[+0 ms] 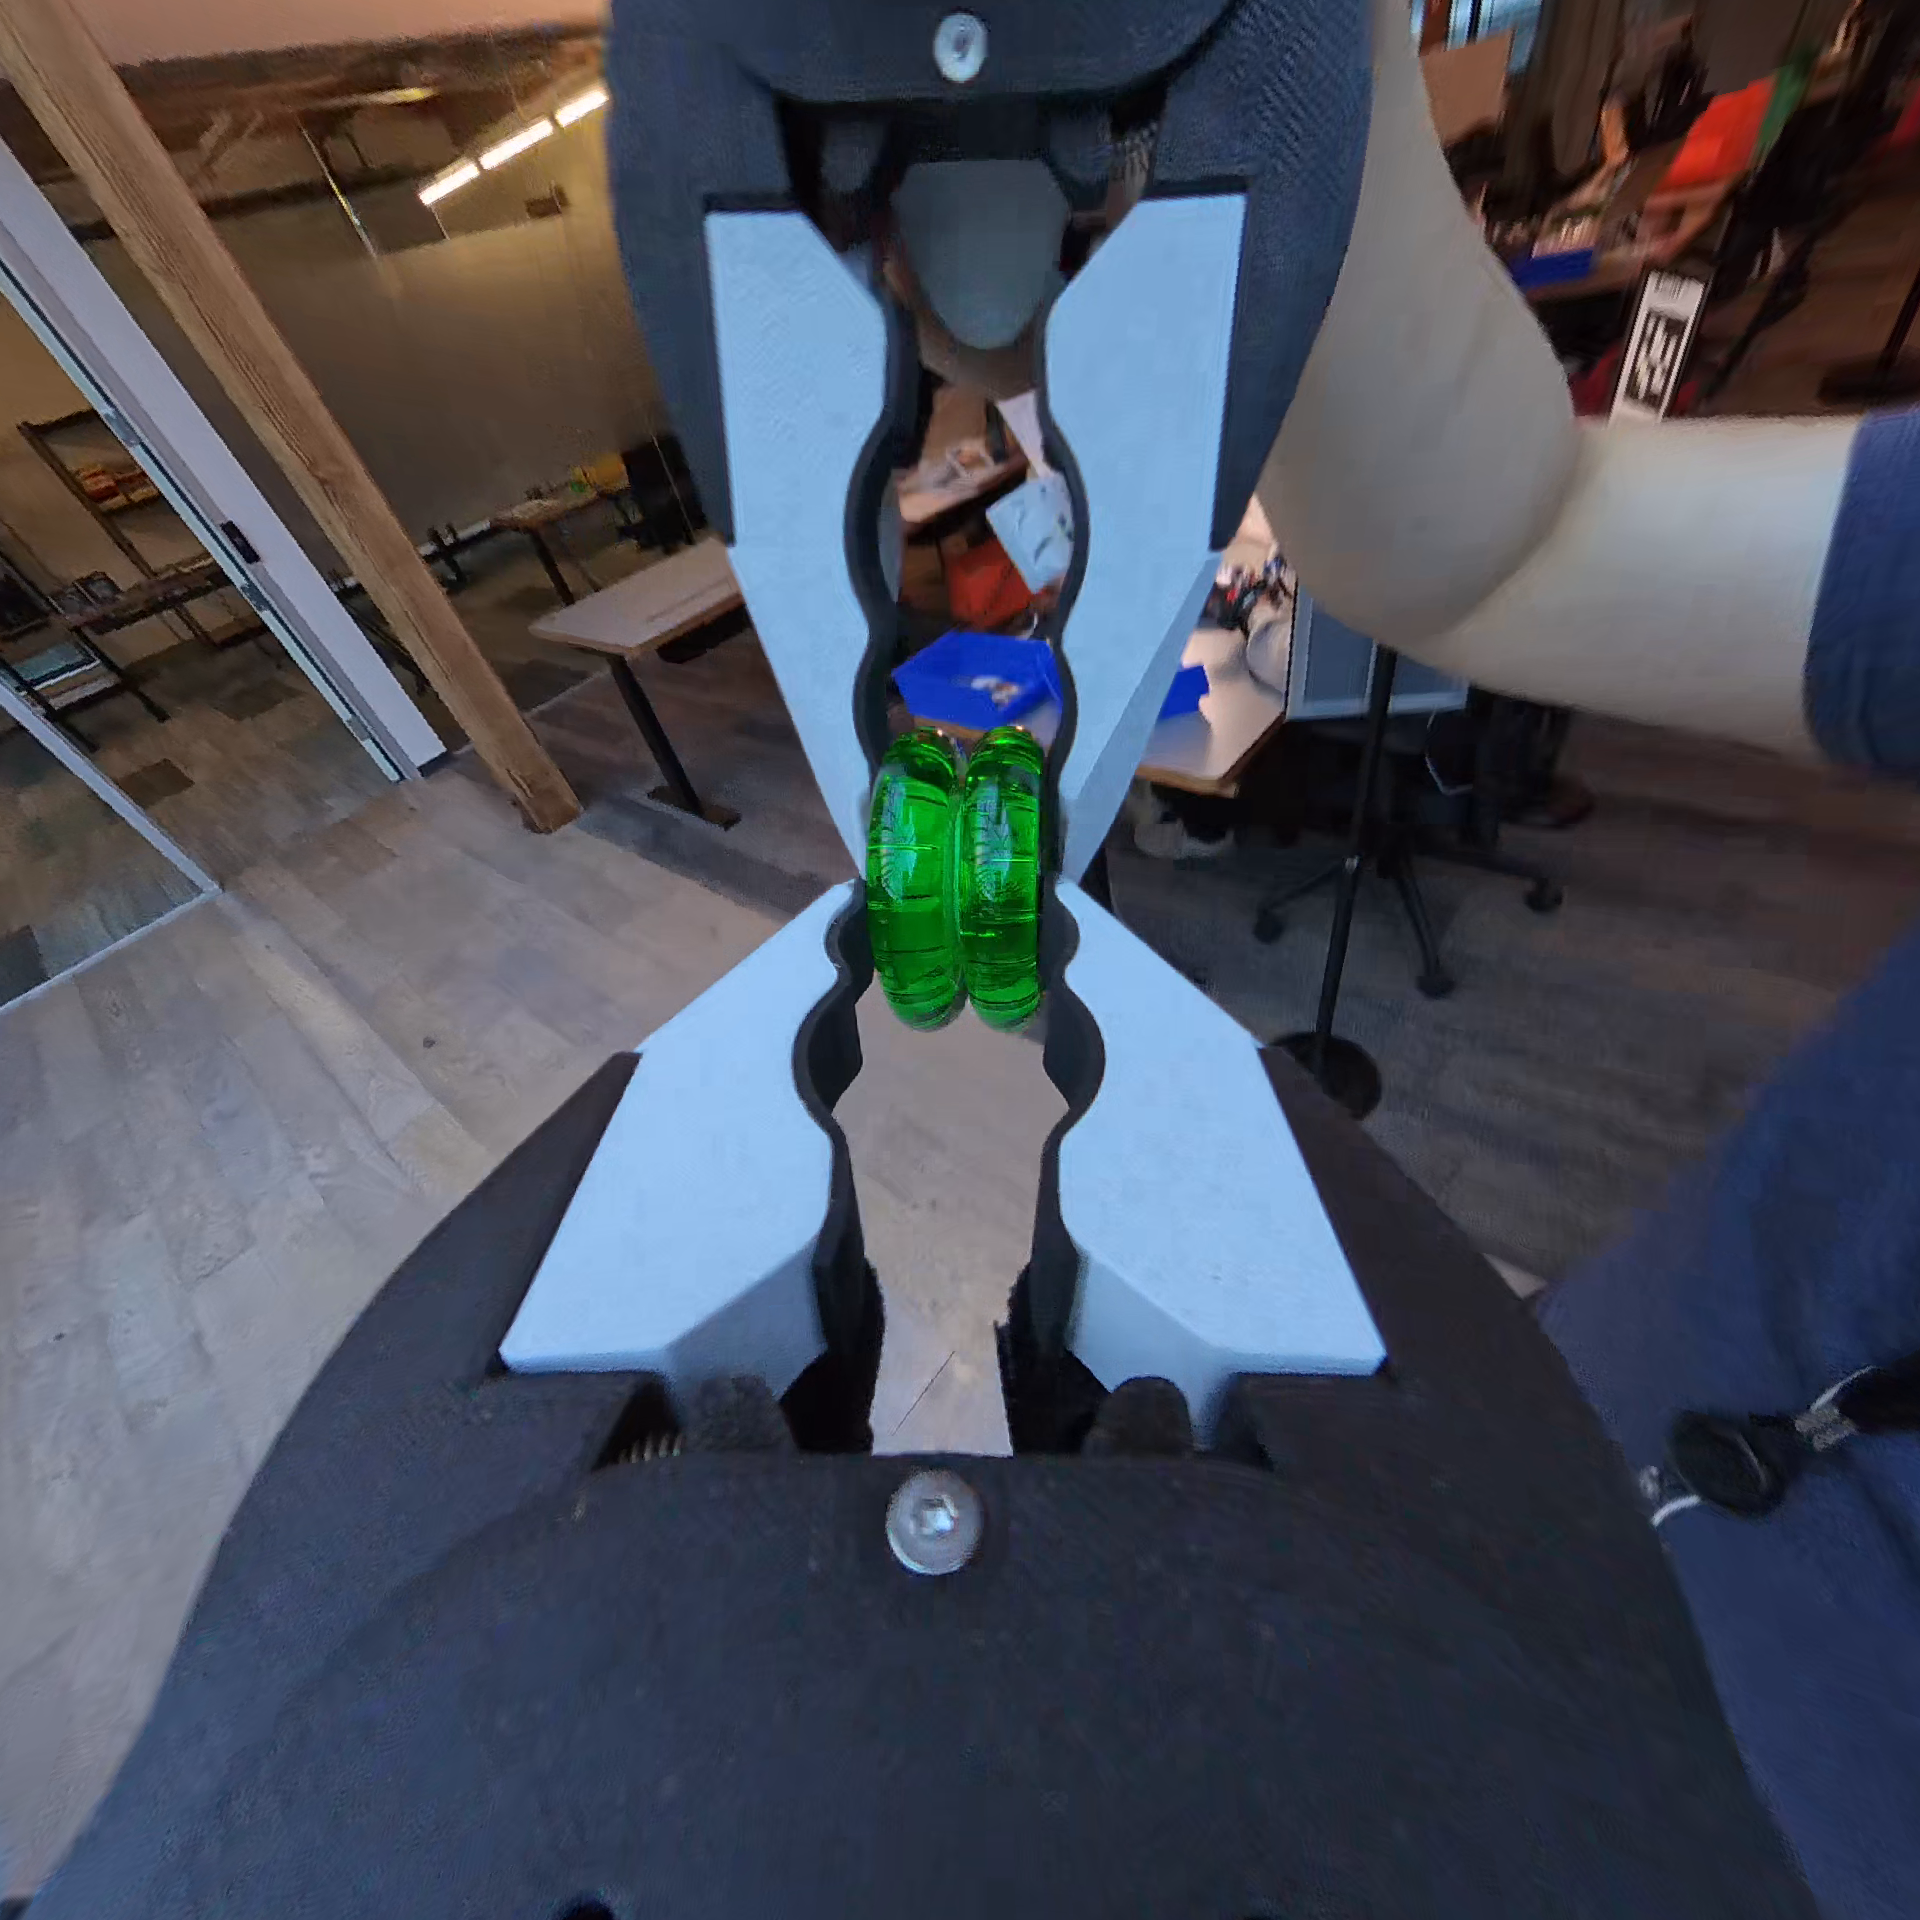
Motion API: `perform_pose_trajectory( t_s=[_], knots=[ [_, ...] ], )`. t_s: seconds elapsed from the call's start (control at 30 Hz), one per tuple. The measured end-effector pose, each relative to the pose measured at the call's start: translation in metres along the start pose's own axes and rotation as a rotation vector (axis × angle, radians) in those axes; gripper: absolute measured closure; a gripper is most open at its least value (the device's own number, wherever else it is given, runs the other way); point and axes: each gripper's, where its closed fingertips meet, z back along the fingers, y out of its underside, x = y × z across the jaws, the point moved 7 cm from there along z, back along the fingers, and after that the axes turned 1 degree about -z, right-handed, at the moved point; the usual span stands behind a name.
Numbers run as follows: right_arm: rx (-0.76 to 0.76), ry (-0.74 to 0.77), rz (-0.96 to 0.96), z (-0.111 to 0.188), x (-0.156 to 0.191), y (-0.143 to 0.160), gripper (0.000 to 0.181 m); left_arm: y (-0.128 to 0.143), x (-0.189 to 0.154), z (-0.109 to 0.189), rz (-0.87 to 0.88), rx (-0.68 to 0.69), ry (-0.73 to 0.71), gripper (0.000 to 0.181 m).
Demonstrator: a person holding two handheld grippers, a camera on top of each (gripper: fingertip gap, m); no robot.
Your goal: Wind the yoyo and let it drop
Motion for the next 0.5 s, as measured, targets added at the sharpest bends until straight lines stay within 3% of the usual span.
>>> perform_pose_trajectory(
  t_s=[0.1,0.2,0.27,0.33,0.43,0.5],
  knots=[
    [-0.277,0.154,-0.010,0.028,-0.010,0.008,0.137,-0.001,0.011,0.019,0.093,-0.155,-0.073,0.152],
    [-0.778,0.351,-0.013,0.049,-0.007,0.026,0.136,-0.006,0.017,0.037,0.200,-0.318,-0.077,0.152],
    [-1.157,0.427,-0.026,0.045,0.013,0.040,0.145,-0.011,0.016,0.045,0.234,-0.386,-0.068,0.152],
    [-1.425,0.434,-0.094,0.025,0.034,0.052,0.148,-0.016,0.015,0.049,0.248,-0.426,-0.081,0.152],
    [-1.548,0.442,-0.168,-0.017,0.054,0.052,0.151,-0.026,0.010,0.052,0.266,-0.478,-0.081,0.152],
    [-1.492,0.416,-0.184,-0.041,0.061,0.044,0.149,-0.031,0.004,0.050,0.275,-0.501,-0.057,0.152]
  ],
)
